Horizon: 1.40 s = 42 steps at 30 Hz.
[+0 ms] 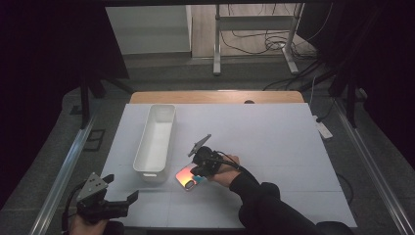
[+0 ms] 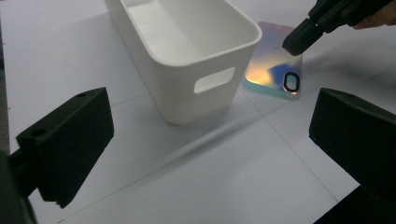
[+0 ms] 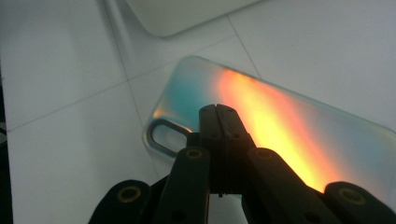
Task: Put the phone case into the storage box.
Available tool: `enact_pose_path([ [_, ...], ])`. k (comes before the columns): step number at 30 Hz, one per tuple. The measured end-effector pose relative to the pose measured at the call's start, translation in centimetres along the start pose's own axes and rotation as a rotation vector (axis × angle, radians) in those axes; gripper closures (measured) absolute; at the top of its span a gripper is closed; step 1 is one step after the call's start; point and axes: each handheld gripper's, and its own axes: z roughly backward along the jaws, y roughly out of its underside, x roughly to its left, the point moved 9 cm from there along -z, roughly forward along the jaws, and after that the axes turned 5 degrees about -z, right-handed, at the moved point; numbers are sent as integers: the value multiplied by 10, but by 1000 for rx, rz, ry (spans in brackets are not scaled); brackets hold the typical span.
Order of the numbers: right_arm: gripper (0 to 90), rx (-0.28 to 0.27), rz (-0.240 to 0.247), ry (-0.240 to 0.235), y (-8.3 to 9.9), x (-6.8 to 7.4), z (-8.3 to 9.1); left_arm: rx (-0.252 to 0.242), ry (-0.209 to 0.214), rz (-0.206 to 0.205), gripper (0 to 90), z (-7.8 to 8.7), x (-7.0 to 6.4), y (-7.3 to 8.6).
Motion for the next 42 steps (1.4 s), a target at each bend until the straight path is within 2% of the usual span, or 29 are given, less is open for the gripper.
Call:
enact_pose_path([
  [4,894,6,24,-30,-6,11,-10,1,0,-1,6,0,0,0],
  [11,894,20,63,-50,-13,28,-25,1,1,-2,6,0,0,0],
  [19,894,38,106,-58,-16,38,-41,1,-1,-4,6,0,0,0],
  [23,894,51,113,-58,-16,42,-46,0,-1,-4,6,0,0,0],
  [28,894,55,122,-54,-16,41,-48,0,-3,-5,5,0,0,0],
  [31,894,73,126,-30,-14,38,-46,1,-3,-6,5,0,0,0],
  [32,894,55,124,-33,-15,37,-47,1,-3,-6,5,0,0,0],
  [42,894,45,76,-3,-10,18,-39,3,-5,-8,5,0,-1,0],
])
